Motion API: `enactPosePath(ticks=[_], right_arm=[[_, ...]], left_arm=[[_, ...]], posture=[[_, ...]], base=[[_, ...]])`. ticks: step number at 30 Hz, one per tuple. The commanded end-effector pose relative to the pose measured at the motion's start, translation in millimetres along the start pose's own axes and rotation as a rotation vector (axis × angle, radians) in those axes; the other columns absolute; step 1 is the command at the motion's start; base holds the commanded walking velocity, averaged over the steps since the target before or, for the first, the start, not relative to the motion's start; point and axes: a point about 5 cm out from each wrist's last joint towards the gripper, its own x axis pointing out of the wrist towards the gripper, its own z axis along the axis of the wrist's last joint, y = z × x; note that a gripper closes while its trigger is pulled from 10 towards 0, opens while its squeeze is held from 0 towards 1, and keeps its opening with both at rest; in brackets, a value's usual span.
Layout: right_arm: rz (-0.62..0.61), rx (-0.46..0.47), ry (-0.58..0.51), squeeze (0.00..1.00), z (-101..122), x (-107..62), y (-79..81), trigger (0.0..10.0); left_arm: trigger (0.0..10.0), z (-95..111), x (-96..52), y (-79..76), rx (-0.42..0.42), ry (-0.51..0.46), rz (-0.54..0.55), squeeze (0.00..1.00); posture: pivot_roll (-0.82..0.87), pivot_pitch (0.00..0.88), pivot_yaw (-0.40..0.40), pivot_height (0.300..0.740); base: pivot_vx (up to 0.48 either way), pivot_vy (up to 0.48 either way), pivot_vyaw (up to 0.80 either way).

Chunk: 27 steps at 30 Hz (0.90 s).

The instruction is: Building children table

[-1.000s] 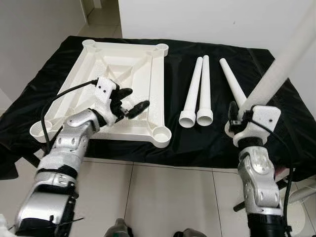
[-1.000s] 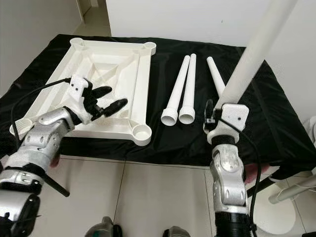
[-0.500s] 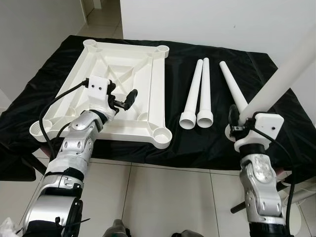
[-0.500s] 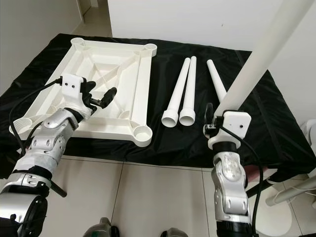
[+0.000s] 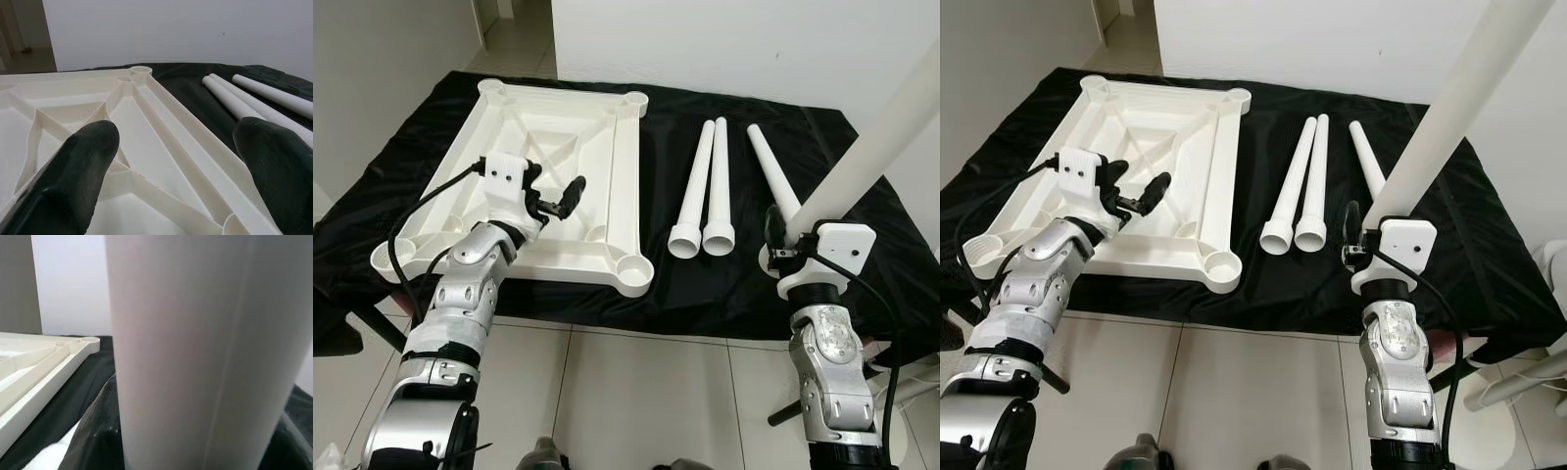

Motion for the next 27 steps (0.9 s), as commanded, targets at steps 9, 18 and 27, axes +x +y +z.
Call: enactPosePath(ticks=[9,18,27], right_arm=[[0.005,-0.025,-0.004,0.0,0.4,4.7,-2.5,10.0],[0.011,-0.035,0.001,0.0,-0.7,5.9,-3.0,10.0],[0.019,-0.047,0.001,0.0,-0.9,6.6,-3.3,10.0]], left_arm=[[10.0,5.9,-2.4,6.9,0.009,-0.012,0.096,0.0],[10.0,6.6,-3.4,7.9,0.006,-0.014,0.103,0.0],[10.0,7.2,-4.1,7.2,-0.015,-0.029,0.116,0.0]], posture=[[0.07,0.0,-0.048,0.74],[0.07,0.0,-0.054,0.74],[0.07,0.0,-0.058,0.74]], base=[[0.281,0.0,0.0],[0.284,0.0,0.0],[0.21,0.0,0.0]])
